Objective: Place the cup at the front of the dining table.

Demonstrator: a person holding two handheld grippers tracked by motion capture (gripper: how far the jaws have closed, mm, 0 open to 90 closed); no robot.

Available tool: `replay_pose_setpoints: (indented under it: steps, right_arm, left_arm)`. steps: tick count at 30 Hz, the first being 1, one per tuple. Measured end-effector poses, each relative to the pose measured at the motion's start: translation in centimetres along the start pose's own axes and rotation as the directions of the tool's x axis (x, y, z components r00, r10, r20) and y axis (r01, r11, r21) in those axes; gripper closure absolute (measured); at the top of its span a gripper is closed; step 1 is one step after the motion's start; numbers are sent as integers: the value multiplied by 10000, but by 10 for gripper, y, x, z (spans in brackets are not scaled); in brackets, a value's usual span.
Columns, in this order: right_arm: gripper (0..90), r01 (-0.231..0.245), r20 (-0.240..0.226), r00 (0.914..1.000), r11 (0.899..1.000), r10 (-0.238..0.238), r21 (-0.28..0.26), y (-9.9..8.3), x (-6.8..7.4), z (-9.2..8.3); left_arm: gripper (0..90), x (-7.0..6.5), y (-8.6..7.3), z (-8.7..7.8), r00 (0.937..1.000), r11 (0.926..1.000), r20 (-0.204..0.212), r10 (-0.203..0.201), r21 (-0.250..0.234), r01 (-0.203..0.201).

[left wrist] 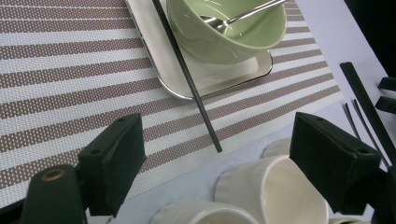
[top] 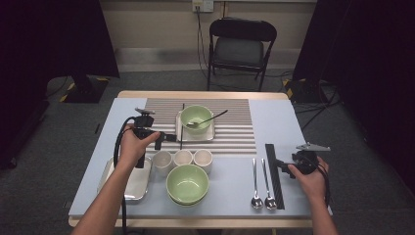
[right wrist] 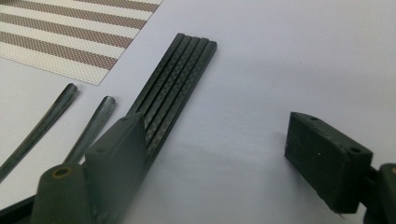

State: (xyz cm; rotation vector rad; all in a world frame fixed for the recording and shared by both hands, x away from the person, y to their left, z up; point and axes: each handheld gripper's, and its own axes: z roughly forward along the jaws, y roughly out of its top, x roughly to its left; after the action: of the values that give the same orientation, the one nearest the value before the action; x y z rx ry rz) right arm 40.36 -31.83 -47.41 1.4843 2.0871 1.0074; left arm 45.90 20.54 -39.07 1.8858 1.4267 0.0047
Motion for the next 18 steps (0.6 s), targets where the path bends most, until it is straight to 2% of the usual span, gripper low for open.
replay_pose_setpoints:
  steps: [12,14,18]
  right_arm:
    - [200,162,132,9998,9998,-163,73,0,2,1]
    - [199,163,149,9998,9998,-165,70,0,2,1]
    - [199,143,166,9998,9999,-144,87,0,3,1]
  left_arm:
    - [177,-2,-4,1,9999,9998,-104,128,145,-127]
    - [177,-3,-4,1,9997,9995,-10,239,190,-239]
    - [177,-4,-4,1,9998,9997,66,186,139,-187]
